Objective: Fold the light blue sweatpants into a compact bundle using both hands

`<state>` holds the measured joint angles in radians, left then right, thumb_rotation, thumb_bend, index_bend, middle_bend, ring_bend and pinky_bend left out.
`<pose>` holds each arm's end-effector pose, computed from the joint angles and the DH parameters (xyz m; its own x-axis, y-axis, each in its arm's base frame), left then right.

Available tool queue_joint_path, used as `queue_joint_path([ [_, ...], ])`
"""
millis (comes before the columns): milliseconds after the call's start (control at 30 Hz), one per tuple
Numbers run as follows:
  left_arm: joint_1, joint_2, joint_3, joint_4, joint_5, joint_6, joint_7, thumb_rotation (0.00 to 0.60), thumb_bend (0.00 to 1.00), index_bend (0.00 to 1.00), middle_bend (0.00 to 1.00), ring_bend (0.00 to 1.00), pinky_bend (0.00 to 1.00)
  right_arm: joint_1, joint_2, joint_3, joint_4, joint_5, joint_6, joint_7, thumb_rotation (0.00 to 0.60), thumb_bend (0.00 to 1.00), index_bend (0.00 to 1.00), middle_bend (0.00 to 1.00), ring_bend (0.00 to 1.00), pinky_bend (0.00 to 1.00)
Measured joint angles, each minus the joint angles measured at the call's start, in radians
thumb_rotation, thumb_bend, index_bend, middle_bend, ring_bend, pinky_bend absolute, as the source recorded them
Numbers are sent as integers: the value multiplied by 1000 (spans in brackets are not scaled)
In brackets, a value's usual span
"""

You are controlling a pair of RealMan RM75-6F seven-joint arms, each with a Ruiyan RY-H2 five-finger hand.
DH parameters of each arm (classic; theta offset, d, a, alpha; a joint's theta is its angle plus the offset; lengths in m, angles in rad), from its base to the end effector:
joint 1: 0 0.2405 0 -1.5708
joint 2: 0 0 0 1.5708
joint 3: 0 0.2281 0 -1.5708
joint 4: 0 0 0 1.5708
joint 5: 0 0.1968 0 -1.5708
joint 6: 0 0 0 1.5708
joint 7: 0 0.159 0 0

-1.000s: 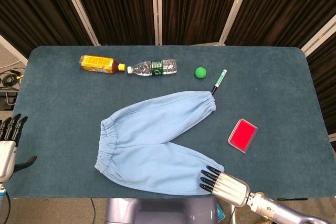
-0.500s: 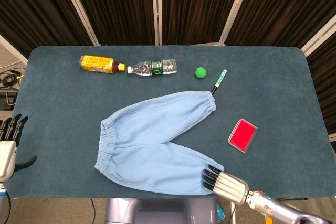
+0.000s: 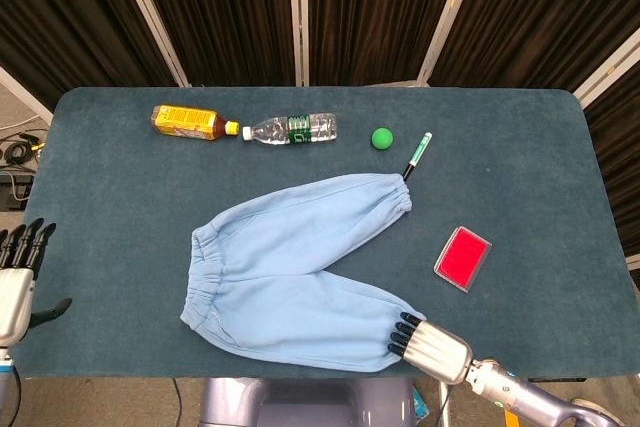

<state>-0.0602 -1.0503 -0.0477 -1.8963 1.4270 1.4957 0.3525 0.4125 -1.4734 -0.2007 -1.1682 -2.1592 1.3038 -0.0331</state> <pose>-0.2463 0.1817 0.1603 0.5123 0.0409 0.8578 0.8558 0.0587 -0.5139 -0.2163 -0.1761 -0.0079 0.7026 -0.0857 0.7064 -0.4121 -0.8583 0.3057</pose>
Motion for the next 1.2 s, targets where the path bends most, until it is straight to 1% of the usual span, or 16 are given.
queue_joint_path([
  [100,-7,0,7,5,17,-15,-8,600,0,0,0,0,0,3,-8,0,-8,34,7,59,600,524,542,480,364,304],
  [200,-22,-3,24,30,68,-38,-27,600,0,2,0,0,4,10,-10,1,-34,70,6,97,600,535,549,487,365,304],
  [233,-26,-5,28,41,86,-44,-34,600,0,23,0,0,18,12,-9,2,-44,78,5,104,600,537,550,489,365,304],
  [333,-46,-21,43,89,160,-56,-55,600,0,130,0,0,83,20,-4,4,-77,102,-5,119,600,543,554,491,365,304],
  [400,-63,-40,55,144,226,-64,-69,600,0,179,1,14,116,25,2,6,-101,117,-12,121,600,547,555,492,365,304],
  [500,-96,-72,79,233,327,-84,-83,600,0,252,42,74,159,28,11,8,-127,135,-16,125,600,553,557,494,365,304],
  [567,-119,-99,93,290,388,-96,-93,600,0,284,67,96,164,30,17,8,-140,144,-18,125,600,554,557,495,365,304],
  [700,-168,-178,114,433,499,-107,-109,600,0,290,71,100,165,33,24,2,-149,149,-16,115,600,558,559,496,365,304],
  [900,-252,-316,152,622,602,-132,-164,600,0,285,66,100,170,30,29,-3,-149,160,5,117,600,578,560,497,364,304],
  [1033,-303,-388,180,696,629,-157,-220,600,0,286,65,100,178,28,30,-7,-144,165,14,120,600,587,559,498,364,304],
  [1200,-323,-423,204,733,633,-174,-235,600,3,289,66,104,197,26,31,-13,-137,169,20,120,600,600,560,497,365,304],
])
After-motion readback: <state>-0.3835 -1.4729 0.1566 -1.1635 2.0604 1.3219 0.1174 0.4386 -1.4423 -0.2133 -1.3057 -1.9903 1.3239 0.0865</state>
